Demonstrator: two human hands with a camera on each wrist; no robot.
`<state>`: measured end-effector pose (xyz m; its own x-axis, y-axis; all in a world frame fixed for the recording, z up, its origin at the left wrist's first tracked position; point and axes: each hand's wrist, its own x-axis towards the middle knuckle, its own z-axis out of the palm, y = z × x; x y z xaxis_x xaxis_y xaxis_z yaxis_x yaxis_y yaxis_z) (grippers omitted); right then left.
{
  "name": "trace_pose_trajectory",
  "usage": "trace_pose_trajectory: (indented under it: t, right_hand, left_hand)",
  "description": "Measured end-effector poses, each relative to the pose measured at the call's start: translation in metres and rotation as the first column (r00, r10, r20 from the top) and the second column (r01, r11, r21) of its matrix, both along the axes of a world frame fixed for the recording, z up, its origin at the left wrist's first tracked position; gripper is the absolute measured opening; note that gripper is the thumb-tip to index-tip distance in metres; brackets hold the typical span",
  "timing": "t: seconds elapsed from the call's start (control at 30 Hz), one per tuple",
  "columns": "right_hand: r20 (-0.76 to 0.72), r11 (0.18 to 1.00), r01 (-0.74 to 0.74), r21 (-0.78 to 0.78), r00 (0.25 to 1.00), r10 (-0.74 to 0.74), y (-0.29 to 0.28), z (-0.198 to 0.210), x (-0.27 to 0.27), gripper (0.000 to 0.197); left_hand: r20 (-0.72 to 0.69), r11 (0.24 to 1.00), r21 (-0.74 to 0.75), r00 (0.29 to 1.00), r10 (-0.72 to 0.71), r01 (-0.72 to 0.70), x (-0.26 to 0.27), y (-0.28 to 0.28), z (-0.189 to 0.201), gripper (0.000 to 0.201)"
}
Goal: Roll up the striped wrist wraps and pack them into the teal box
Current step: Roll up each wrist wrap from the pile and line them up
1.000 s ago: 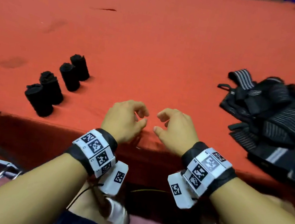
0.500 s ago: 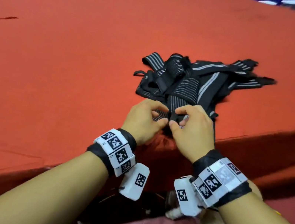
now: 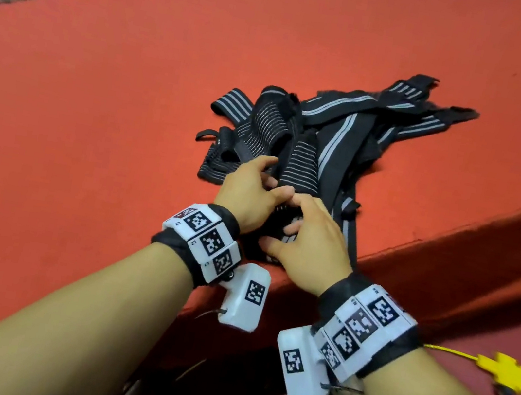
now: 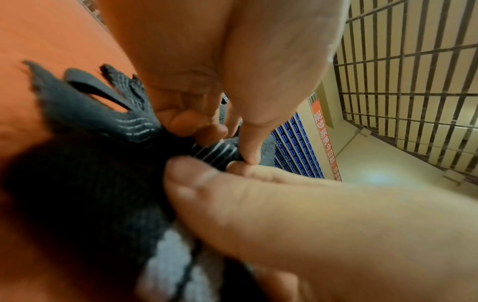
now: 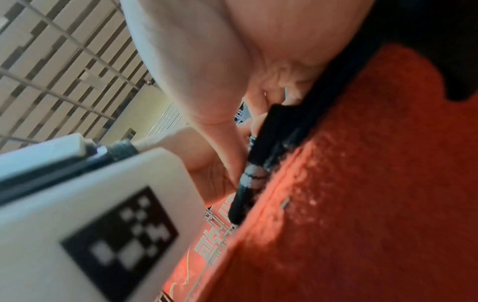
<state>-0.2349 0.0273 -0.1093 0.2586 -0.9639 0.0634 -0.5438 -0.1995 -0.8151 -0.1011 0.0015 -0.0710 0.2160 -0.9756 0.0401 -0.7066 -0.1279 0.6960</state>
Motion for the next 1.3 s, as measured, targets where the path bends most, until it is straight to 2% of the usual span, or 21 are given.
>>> trace_pose_trajectory:
  t: [0.17,0.23,0.33,0.53,0.6,0.67,0.7,0.73,0.8,0.83,0.97,1.2,1.3]
  right_hand:
    - [0.032,0.998,0.059,0.014,0.998,-0.06,0.003,-0.001,0.003,0.071]
    - [0.101,0.993,0.101,0.06,0.989,-0.107,0.001,-0.003,0.004,0.062]
    - [0.204,0.974,0.168,0.149,0.959,-0.197,-0.003,-0.001,0.003,0.044]
    - [0.351,0.957,0.142,0.252,0.909,-0.227,-0.005,0.007,0.0,0.045]
    - [0.483,0.944,0.08,0.32,0.844,-0.235,-0.007,0.012,-0.003,0.038]
    - [0.593,0.912,0.008,0.411,0.757,-0.273,-0.009,0.017,-0.007,0.023]
    - [0.597,0.899,-0.008,0.438,0.75,-0.285,-0.01,0.019,-0.008,0.019]
    - [0.583,0.894,-0.013,0.448,0.763,-0.281,-0.011,0.019,-0.007,0.029]
    - [0.465,0.908,0.033,0.417,0.851,-0.244,-0.012,0.018,-0.004,0.063]
    - [0.428,0.912,0.061,0.405,0.869,-0.248,-0.012,0.017,-0.002,0.065]
    - [0.418,0.845,0.087,0.528,0.839,-0.348,-0.018,0.019,-0.002,0.027]
    - [0.448,0.768,0.173,0.617,0.725,-0.523,-0.024,0.024,0.0,0.028]
    - [0.435,0.767,0.212,0.605,0.72,-0.541,-0.024,0.024,0.002,0.026]
  left_hand:
    - [0.061,0.998,-0.051,0.998,-0.019,0.023,0.002,-0.004,0.001,0.002]
    - [0.087,0.994,-0.084,0.994,-0.067,0.074,0.002,-0.002,0.001,0.012]
    - [0.083,0.981,-0.086,0.983,-0.166,0.173,0.007,0.002,-0.002,0.016]
    - [-0.267,0.966,-0.124,0.93,-0.254,0.228,0.027,0.014,0.007,0.024]
    - [-0.352,0.957,-0.116,0.89,-0.291,0.267,0.032,0.019,0.008,0.027]
    - [-0.389,0.948,-0.074,0.866,-0.314,0.31,0.034,0.023,0.007,0.028]
    - [-0.393,0.943,-0.05,0.862,-0.321,0.328,0.034,0.026,0.008,0.029]
    - [-0.394,0.936,-0.025,0.857,-0.331,0.35,0.034,0.028,0.009,0.03]
    - [-0.414,0.915,0.007,0.834,-0.365,0.404,0.033,0.034,0.011,0.029]
    - [-0.419,0.906,0.014,0.825,-0.379,0.423,0.032,0.036,0.012,0.03]
    - [-0.395,0.903,-0.027,0.825,-0.404,0.429,0.038,0.042,0.012,0.031]
    - [-0.423,0.946,-0.14,0.846,-0.325,0.294,0.063,0.061,0.012,0.032]
    - [-0.384,0.95,-0.235,0.879,-0.284,0.204,0.073,0.069,0.017,0.033]
